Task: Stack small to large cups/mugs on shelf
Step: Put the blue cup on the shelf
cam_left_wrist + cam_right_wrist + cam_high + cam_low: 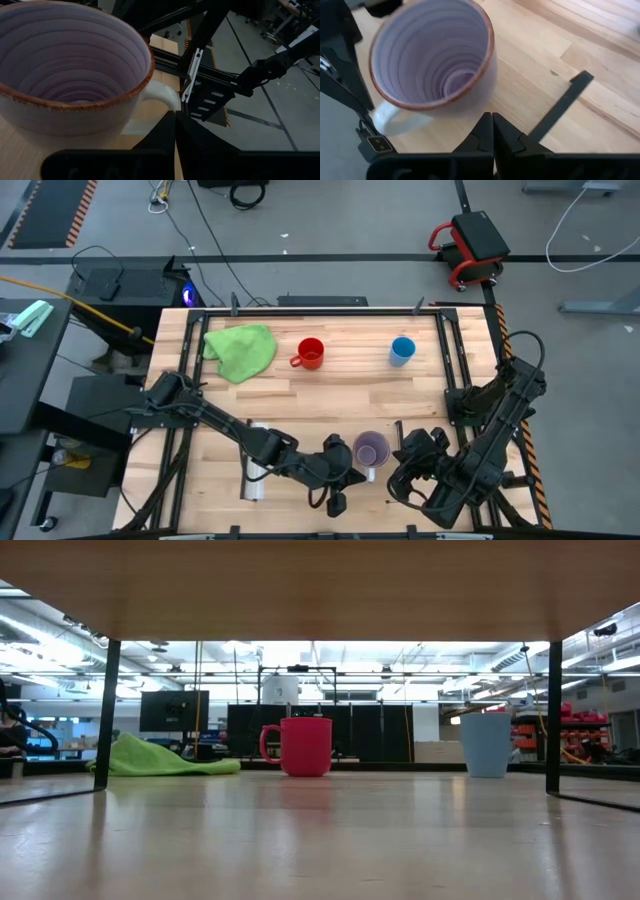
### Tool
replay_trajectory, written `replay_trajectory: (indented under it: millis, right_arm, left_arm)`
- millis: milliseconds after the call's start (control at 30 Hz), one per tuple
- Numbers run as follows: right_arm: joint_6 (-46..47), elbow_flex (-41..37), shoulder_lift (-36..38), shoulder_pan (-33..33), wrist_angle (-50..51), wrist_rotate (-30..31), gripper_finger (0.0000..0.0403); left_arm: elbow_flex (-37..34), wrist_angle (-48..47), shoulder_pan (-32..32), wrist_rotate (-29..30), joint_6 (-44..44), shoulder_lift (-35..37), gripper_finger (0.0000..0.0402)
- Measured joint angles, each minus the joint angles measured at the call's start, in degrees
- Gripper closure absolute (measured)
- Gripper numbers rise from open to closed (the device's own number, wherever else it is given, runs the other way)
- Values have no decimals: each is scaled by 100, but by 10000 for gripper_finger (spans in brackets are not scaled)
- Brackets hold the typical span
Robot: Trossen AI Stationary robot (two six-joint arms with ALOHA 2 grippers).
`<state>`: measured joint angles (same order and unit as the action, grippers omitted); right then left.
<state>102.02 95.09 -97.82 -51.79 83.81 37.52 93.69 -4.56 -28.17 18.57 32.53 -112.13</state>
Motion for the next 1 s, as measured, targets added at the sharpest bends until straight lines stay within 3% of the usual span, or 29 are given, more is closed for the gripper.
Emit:
replay_trajectory:
  millis: [200,533,1000]
  right_arm:
    - [276,-1,2,-126,209,-178,403]
    - [647,-2,238,-348,422,-164,403]
    - [555,-2,745,-335,623,20,402]
  left_arm:
    - [-4,-57,-30,5,15,47,386]
    - [-7,-1026,-32,288,29,511,383]
    - [-7,-2596,-50,1429,-153,1475,388]
